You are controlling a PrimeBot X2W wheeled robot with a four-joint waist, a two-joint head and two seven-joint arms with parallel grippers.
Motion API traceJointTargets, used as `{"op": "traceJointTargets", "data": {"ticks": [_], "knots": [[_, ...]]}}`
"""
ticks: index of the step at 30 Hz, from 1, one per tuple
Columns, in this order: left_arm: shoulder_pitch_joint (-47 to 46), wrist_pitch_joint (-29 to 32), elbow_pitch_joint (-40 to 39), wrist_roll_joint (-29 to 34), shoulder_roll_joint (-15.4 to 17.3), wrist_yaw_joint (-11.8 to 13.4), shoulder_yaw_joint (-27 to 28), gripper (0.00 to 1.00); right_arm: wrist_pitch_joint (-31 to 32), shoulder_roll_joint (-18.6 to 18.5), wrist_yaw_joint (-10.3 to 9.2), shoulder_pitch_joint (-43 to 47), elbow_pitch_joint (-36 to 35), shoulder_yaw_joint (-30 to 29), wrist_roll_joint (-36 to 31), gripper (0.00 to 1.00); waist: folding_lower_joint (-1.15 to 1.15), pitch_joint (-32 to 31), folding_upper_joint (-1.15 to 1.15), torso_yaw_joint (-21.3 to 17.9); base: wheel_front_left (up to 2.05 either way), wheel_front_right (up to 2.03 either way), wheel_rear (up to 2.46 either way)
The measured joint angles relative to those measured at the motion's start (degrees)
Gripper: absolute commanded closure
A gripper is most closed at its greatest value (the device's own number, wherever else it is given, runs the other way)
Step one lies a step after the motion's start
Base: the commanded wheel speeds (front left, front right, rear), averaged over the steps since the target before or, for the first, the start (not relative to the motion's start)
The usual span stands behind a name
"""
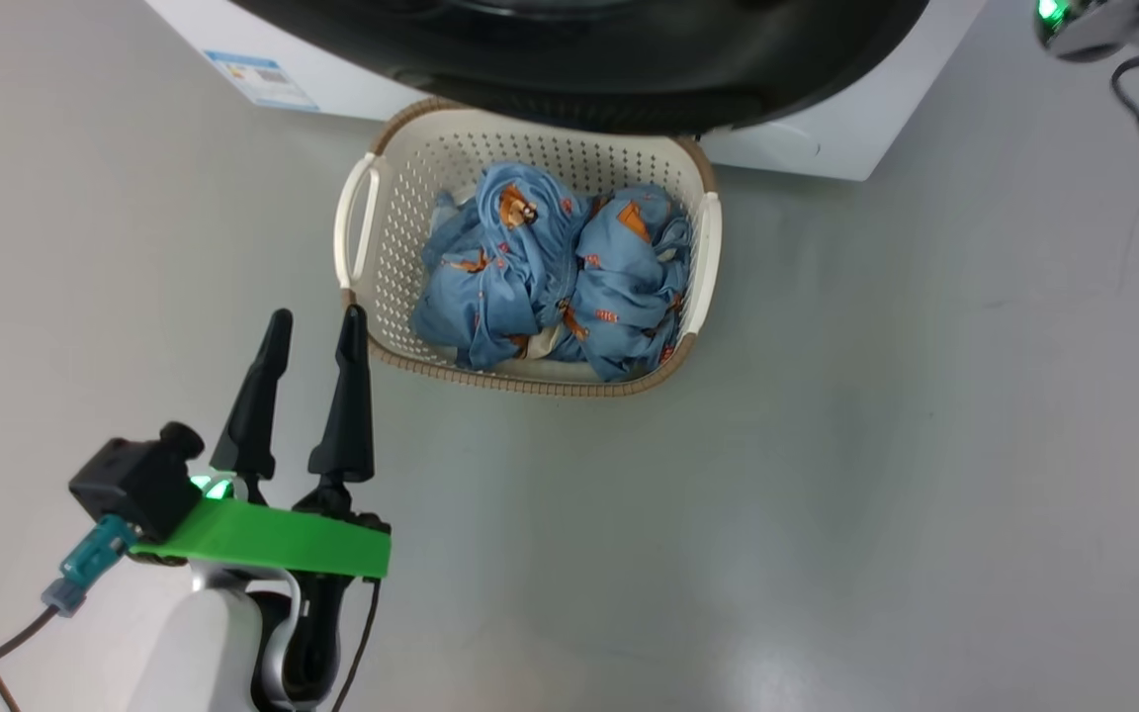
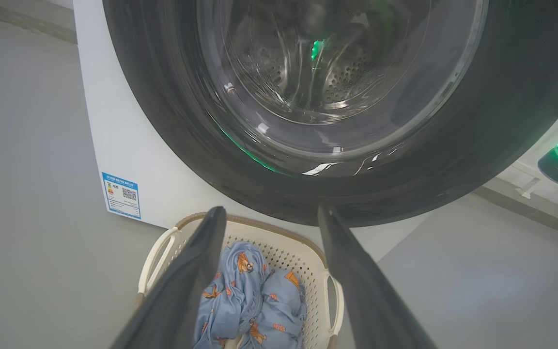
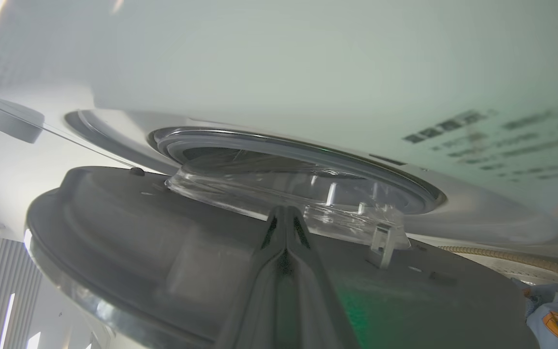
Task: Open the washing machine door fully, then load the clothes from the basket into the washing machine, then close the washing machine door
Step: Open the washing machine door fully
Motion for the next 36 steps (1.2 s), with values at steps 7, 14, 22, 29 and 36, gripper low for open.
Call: {"op": "traceJointTargets", "data": {"ticks": [7, 14, 22, 29, 36], "knots": [[0.65, 0.00, 0.75, 1.15, 0.00, 0.00, -0.11, 0.00, 1.42, 1.31, 0.00, 3.93, -2.18, 1.54, -0.02, 1.00, 0.00, -2.04, 0.00, -0.76, 0.00, 0.00, 0.00], [2.89, 0.00, 1.34, 2.85, 0.01, 0.00, 0.21, 0.00, 3.80, 3.76, 0.00, 8.57, -5.01, 3.48, -0.07, 1.00, 0.00, -4.86, 0.00, -1.39, 0.00, 0.00, 0.00], [5.93, 0.00, 1.75, 5.86, 0.04, 0.00, 0.69, 0.00, 6.16, 5.28, 0.00, 14.00, -8.58, 5.22, 0.02, 1.00, 0.00, -8.32, 0.00, -2.04, 0.00, 0.00, 0.00], [8.01, 0.00, 2.01, 7.24, 0.44, -0.01, 0.94, 0.00, 7.73, 6.52, 0.00, 18.25, -10.93, 6.28, 0.22, 1.00, 0.00, -10.85, 0.00, -2.59, 0.00, 0.00, 0.00], [9.28, 0.01, 2.08, 7.54, 0.48, 0.00, 1.10, 0.00, 9.20, 7.45, 0.00, 21.68, -12.15, 6.90, 1.21, 1.00, 0.00, -13.08, 0.00, -2.25, 0.00, 0.00, 0.00]]}}
